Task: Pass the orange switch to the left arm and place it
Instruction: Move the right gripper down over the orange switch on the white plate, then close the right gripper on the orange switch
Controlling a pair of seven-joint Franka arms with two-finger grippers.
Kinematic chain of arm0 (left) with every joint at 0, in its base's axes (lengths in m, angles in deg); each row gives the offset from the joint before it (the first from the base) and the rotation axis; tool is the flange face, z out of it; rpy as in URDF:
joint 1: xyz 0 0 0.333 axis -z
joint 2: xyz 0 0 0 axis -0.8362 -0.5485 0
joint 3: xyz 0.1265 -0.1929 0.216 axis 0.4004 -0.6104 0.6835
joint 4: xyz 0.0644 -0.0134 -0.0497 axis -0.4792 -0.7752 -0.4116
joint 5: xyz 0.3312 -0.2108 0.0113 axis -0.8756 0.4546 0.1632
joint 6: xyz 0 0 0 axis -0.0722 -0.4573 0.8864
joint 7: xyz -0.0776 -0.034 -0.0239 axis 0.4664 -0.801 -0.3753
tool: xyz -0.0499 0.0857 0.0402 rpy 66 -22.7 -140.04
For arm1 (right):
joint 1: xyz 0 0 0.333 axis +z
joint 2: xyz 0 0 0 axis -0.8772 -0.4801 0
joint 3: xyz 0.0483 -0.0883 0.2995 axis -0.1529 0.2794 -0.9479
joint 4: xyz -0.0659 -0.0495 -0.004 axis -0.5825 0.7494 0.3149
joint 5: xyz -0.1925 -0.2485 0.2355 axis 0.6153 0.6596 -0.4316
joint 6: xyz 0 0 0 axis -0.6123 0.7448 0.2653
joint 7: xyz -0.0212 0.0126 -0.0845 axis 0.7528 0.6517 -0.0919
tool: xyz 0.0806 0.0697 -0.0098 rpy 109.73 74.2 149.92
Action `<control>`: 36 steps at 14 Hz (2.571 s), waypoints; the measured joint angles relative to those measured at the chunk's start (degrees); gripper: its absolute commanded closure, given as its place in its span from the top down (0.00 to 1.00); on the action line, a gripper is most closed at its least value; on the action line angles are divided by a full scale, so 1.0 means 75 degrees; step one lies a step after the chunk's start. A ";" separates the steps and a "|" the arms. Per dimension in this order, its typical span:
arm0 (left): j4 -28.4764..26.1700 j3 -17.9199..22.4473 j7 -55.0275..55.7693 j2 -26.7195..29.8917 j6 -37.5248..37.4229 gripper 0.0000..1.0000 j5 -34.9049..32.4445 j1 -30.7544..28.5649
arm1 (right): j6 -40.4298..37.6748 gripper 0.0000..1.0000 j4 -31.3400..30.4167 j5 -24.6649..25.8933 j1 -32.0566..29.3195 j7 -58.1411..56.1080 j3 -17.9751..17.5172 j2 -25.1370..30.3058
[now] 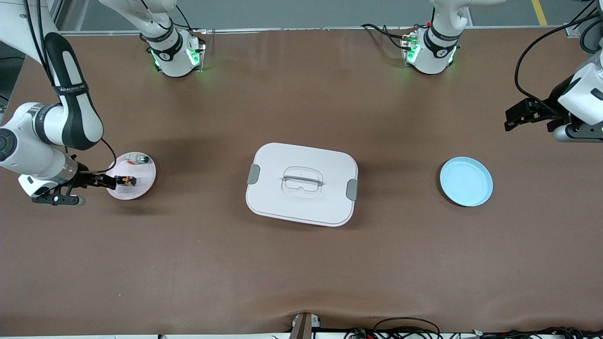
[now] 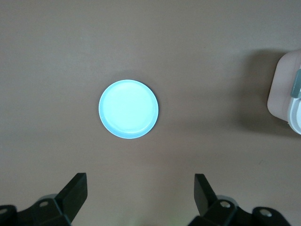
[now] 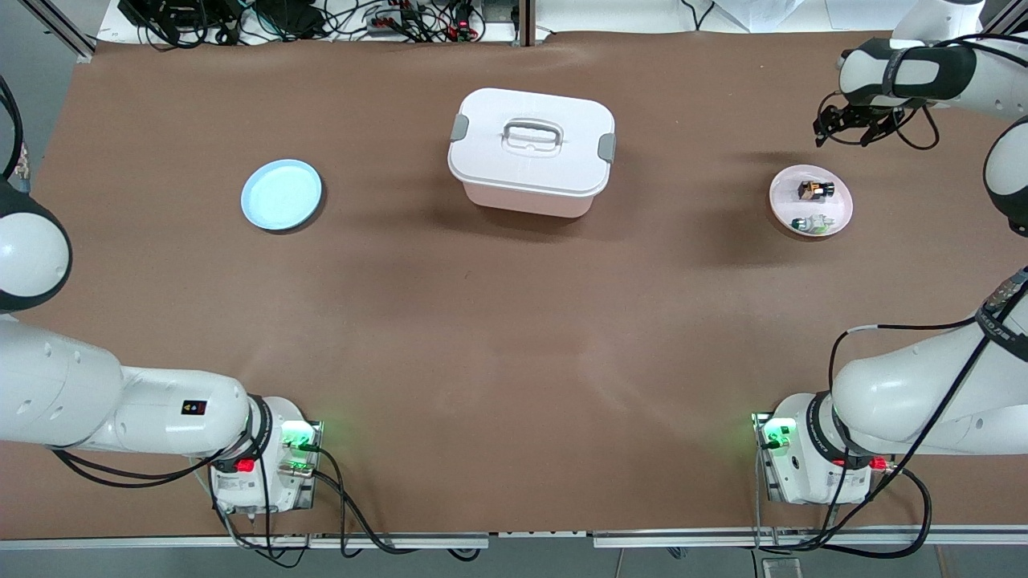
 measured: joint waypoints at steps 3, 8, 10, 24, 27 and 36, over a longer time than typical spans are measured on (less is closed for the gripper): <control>0.0000 0.0000 0.0000 0.0000 0.0000 1.00 0.0000 0.0003 | 0.0529 1.00 -0.0306 0.0000 -0.0068 0.0000 0.0001 -0.0107; 0.0000 0.0000 0.0000 0.0000 0.0005 1.00 0.0000 0.0004 | 0.0977 1.00 -0.0736 0.0000 -0.0103 0.0000 0.0001 -0.0147; 0.0000 0.0000 0.0000 0.0000 0.0015 1.00 0.0000 0.0004 | 0.1039 1.00 -0.0797 0.0000 -0.0104 0.0000 0.0001 -0.0152; -0.0006 0.0000 0.0000 -0.0145 0.0015 1.00 0.0000 0.0013 | 0.1243 1.00 -0.0931 -0.0002 -0.0101 0.0002 -0.0074 -0.0528; -0.0005 0.0000 0.0000 -0.0145 0.0015 1.00 0.0000 0.0014 | 0.1243 1.00 -0.0936 -0.0003 -0.0100 0.0002 -0.0087 -0.0552; -0.0005 -0.0010 -0.0001 -0.0167 0.0015 1.00 0.0146 0.0036 | 0.1243 1.00 -0.1061 -0.0003 -0.0100 0.0002 -0.0105 -0.0691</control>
